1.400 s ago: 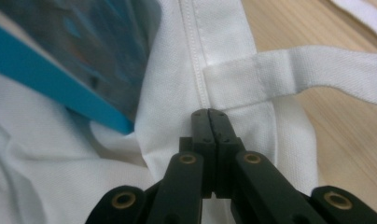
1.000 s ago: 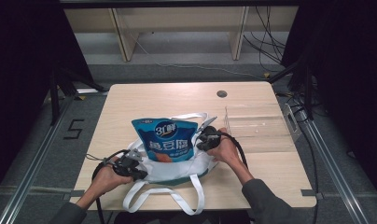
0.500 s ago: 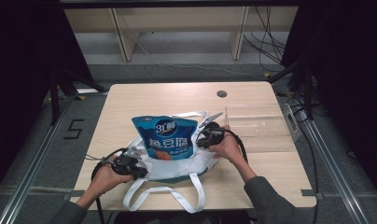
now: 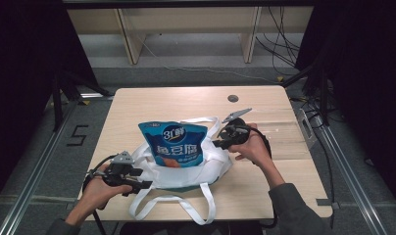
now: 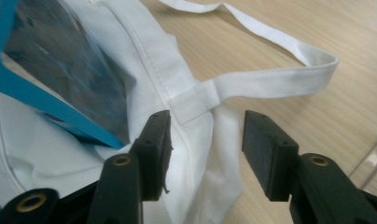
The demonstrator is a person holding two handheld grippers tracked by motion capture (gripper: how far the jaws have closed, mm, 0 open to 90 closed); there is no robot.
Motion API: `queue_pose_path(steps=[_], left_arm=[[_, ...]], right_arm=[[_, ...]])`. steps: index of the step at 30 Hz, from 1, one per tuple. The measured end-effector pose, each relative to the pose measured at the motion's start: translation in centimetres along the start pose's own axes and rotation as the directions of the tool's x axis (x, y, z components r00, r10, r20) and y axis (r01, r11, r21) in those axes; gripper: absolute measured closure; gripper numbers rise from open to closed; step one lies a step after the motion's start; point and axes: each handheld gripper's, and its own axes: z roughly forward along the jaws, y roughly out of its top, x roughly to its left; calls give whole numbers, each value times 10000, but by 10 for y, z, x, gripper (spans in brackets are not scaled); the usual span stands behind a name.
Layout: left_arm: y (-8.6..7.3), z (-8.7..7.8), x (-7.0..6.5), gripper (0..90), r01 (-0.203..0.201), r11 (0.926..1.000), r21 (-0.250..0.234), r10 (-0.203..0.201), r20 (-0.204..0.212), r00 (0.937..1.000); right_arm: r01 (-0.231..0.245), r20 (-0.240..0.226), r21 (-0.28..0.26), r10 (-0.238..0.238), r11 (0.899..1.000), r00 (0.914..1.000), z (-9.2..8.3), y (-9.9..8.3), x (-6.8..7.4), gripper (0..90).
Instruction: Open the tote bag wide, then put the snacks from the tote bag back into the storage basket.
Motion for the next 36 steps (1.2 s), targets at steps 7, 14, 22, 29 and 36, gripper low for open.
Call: queue_pose_path(steps=[7,14,22,29,36], left_arm=[[-10,-11,-9,281,-10,9994,-350,1,-247,9997],[-20,-17,-12,241,-211,9995,-234,200,-472,9987],[-30,-22,-18,218,106,9998,-194,-121,-770,9970],[-35,-28,-20,198,-25,9994,-339,-8,-999,9950],[-39,-32,-21,188,205,9979,-619,-272,-1085,9937]], right_arm=[[20,-114,-131,-21,9999,9999,-12,6,8,433],[537,-112,-79,-537,9985,9985,-23,13,17,398],[654,-284,316,-645,9974,9975,-33,17,25,355],[675,-277,621,-659,9958,9974,-41,19,29,310],[667,-136,657,-660,9956,9977,-50,21,34,297]])
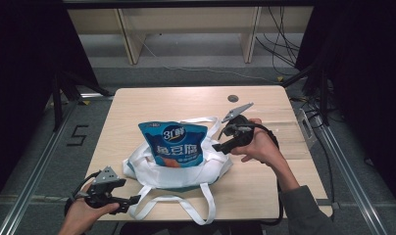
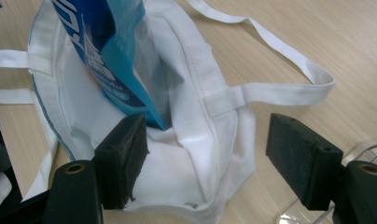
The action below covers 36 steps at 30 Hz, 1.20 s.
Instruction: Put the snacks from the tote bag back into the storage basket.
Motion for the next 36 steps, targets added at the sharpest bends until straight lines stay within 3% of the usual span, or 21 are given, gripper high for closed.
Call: queue_pose_path(steps=[1,5,9,11,12,17,19,22,23,26,28,32,34,36], left_arm=[[0,-1,1,188,-165,9998,119,165,18,9999],[-2,-1,0,186,169,9998,-86,-170,-143,9998],[-3,-2,1,185,-111,9998,-158,108,-215,9997],[-2,-2,2,185,-78,10000,-49,77,-252,9997],[-3,-1,1,185,126,9999,-73,-127,-201,9997],[-3,-1,0,185,28,10000,13,-28,-222,9998],[-3,-1,1,186,-62,10000,-12,61,-178,9998],[-3,-1,1,185,-1,9999,117,3,-179,9998],[-3,-1,1,186,-59,10000,60,61,-216,9997],[-3,-1,2,186,-123,9999,90,125,-224,9997],[-3,0,1,186,15,9999,109,-11,-336,9994],[-3,1,1,186,16,9999,144,-12,-280,9996],[-3,0,2,185,-202,9996,185,207,-280,9994],[-3,1,2,186,-113,9999,128,117,-306,9995]], right_arm=[[341,-180,-22,-341,9994,9993,-1,1,-2,296],[343,-103,123,-342,9993,9994,-6,1,2,287],[438,-65,107,-437,9990,9990,-13,2,7,272],[622,-126,21,-621,9981,9980,-17,3,9,265],[677,-150,-74,-678,9977,9976,-18,4,11,264],[1003,-255,-8,-1003,9950,9946,-27,8,20,259],[1189,-184,-219,-1193,9927,9927,-28,11,23,250],[1132,-207,-147,-1135,9935,9933,-32,15,25,237],[1372,-72,-189,-1373,9904,9905,-33,17,24,232],[1452,-253,-250,-1458,9891,9890,-35,24,26,230],[1842,-213,-396,-1851,9821,9825,-33,30,27,234],[2079,-300,-209,-2085,9779,9776,-33,45,32,245],[2402,-301,-189,-2407,9705,9701,-33,55,33,263],[2428,-535,-145,-2433,9700,9685,-34,64,36,268]])
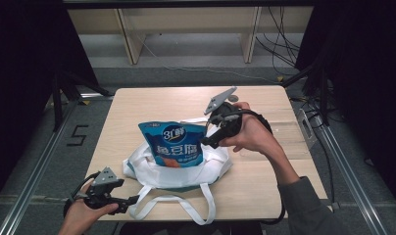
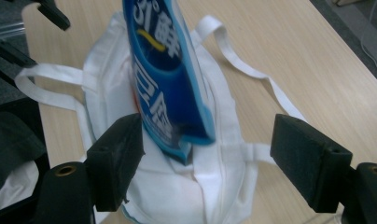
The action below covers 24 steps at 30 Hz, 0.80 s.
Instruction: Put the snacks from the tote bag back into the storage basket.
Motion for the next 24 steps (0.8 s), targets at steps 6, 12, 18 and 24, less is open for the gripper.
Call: queue_pose_path(steps=[6,12,18,24], left_arm=[[0,0,0,186,77,10000,5,-77,11,10000],[0,0,0,187,-183,9998,95,184,-32,9998],[0,-1,1,187,-160,9998,73,161,-18,9999],[0,0,1,187,-147,9999,63,148,-83,9999]], right_arm=[[714,-108,198,-712,9973,9974,5,28,3,319],[1303,-295,661,-1286,9893,9913,17,51,10,446],[1682,-549,989,-1634,9808,9850,32,67,10,518],[1872,-963,1213,-1761,9748,9796,43,77,10,633]])
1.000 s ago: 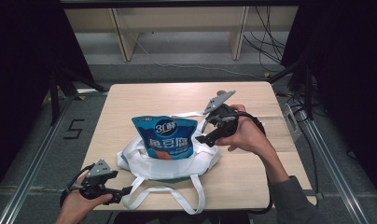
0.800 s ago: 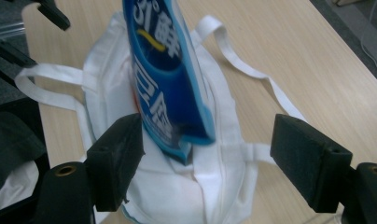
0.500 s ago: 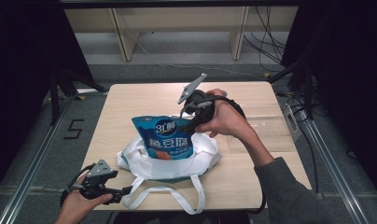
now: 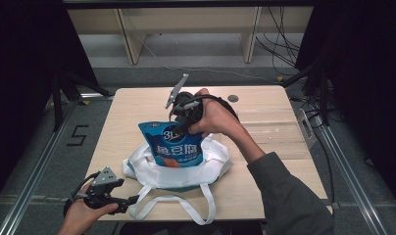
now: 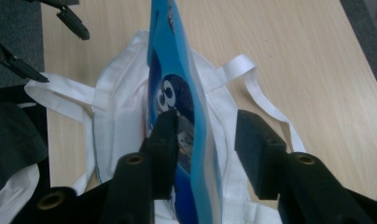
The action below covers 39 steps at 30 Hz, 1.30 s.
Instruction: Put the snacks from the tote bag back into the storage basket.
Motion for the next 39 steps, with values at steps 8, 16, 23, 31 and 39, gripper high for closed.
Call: queue_pose_path(steps=[8,16,23,31,39], left_arm=[[0,1,-1,187,203,9998,-36,-203,26,9998],[0,1,0,187,19,10000,17,-19,38,10000],[-1,2,1,191,226,9997,-12,-226,27,9997],[0,2,1,193,215,9998,-20,-215,14,9998],[0,2,1,193,202,9998,-73,-202,39,9998]], right_arm=[[312,-211,561,-300,9979,9993,6,7,-1,855],[866,-76,1027,-863,9909,9962,6,11,5,900],[1372,17,1365,-1387,9811,9903,3,19,5,900],[1655,50,1362,-1678,9768,9858,-25,44,10,900],[1487,499,1384,-1569,9791,9864,-72,65,9,900]])
